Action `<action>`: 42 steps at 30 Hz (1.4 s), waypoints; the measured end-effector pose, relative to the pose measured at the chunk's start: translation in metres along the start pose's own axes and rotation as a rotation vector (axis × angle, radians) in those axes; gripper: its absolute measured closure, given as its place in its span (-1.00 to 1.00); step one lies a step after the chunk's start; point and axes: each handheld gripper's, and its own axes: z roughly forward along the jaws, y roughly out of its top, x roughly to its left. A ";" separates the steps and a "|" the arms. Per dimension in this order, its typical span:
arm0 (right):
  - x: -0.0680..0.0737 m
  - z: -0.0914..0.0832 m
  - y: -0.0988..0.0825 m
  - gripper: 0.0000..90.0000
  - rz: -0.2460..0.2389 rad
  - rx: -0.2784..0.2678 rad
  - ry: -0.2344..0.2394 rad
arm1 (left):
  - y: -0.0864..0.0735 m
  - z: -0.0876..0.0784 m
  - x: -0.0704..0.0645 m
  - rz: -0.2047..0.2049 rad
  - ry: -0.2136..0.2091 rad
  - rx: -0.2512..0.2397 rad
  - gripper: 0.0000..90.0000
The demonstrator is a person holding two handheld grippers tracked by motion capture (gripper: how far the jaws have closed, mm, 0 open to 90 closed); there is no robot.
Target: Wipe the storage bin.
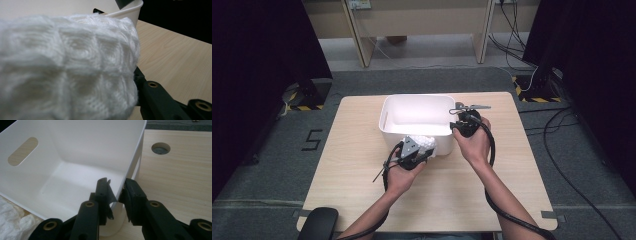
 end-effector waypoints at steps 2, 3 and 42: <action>0.000 0.000 0.000 0.65 -0.002 -0.001 -0.001 | 0.001 -0.001 0.000 0.003 0.000 -0.004 0.66; 0.000 0.000 0.000 0.65 -0.002 -0.001 0.000 | 0.002 -0.001 0.000 0.004 0.000 -0.006 0.66; 0.000 0.000 0.000 0.65 -0.001 -0.002 0.000 | 0.008 0.003 -0.006 0.018 -0.012 -0.012 0.66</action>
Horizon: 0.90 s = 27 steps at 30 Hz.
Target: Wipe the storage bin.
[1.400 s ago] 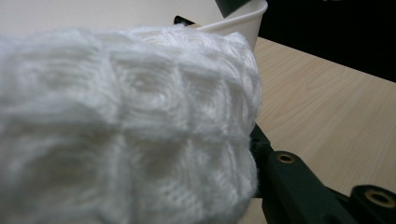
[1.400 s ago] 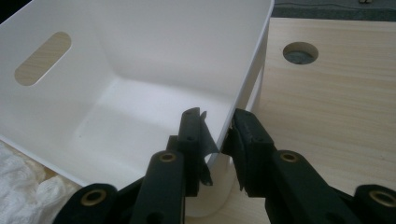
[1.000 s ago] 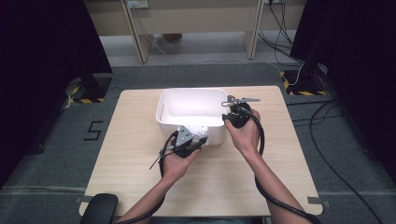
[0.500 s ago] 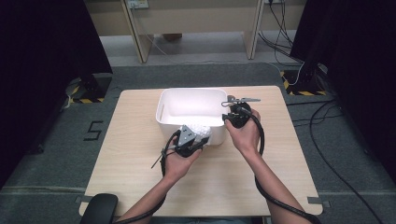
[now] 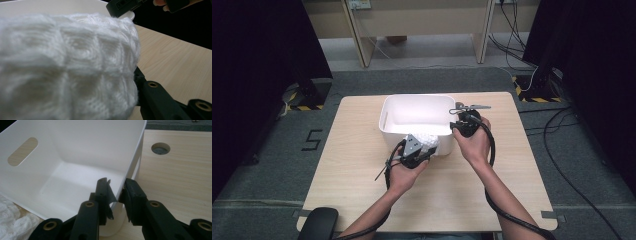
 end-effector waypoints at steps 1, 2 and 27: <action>0.000 0.000 0.000 0.65 0.000 0.000 0.000 | -0.001 0.001 0.000 0.000 0.000 0.002 0.66; 0.000 0.000 0.000 0.65 0.001 0.000 0.000 | -0.001 0.001 0.000 -0.002 -0.001 0.002 0.66; 0.000 0.000 0.000 0.65 -0.001 0.000 0.000 | -0.020 0.013 -0.001 -0.005 0.003 0.057 0.66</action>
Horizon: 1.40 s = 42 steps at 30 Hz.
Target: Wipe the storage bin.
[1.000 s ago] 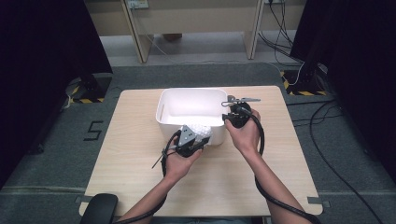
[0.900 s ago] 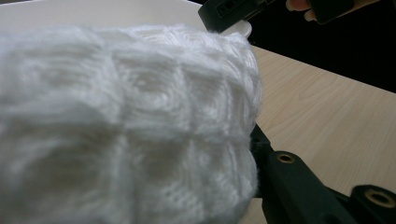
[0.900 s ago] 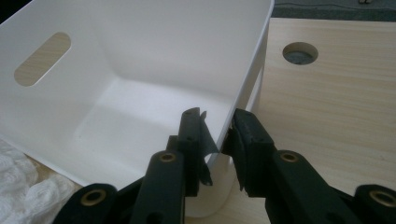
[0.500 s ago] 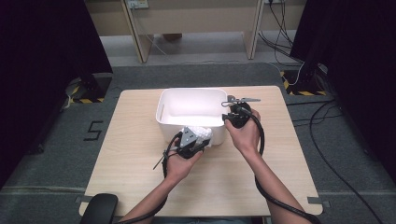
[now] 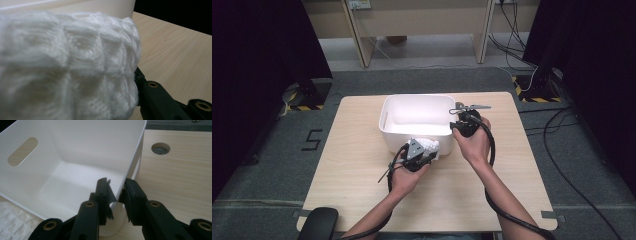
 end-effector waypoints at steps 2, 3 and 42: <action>0.000 0.000 0.000 0.65 0.002 0.000 0.001 | -0.002 0.001 0.000 0.001 0.000 0.005 0.66; 0.000 0.000 0.000 0.65 0.003 0.000 0.001 | -0.003 0.002 0.000 -0.001 0.001 0.010 0.66; 0.000 0.000 0.000 0.65 0.004 0.002 0.001 | -0.010 0.017 -0.005 0.012 -0.005 0.067 0.66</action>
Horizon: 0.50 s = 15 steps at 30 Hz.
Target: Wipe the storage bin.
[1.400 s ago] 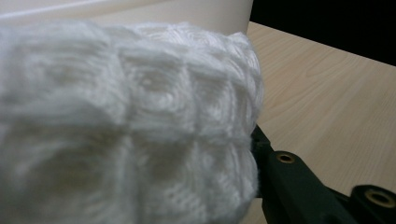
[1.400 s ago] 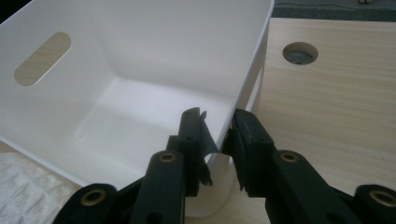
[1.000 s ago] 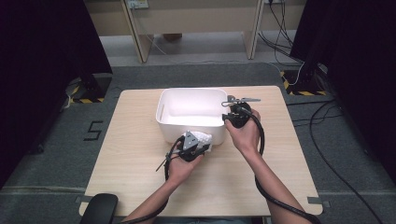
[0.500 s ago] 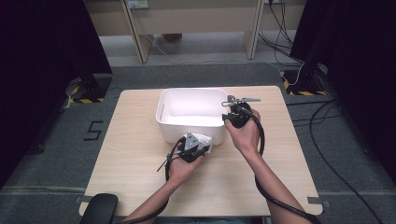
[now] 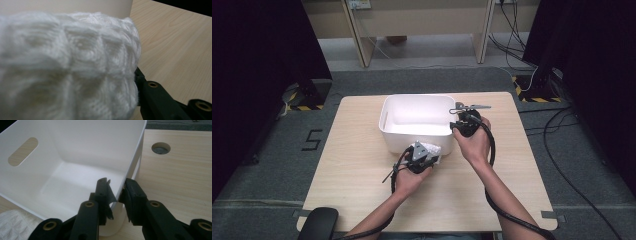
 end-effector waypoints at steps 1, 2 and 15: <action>0.000 0.000 0.000 0.65 -0.001 0.000 0.000 | 0.001 0.000 -0.001 0.001 -0.001 0.000 0.66; 0.000 0.000 0.000 0.65 0.000 0.000 0.000 | 0.001 0.001 -0.002 0.001 -0.002 -0.002 0.66; 0.000 0.000 0.000 0.65 -0.002 -0.003 0.001 | 0.004 -0.001 -0.002 -0.001 -0.004 -0.018 0.66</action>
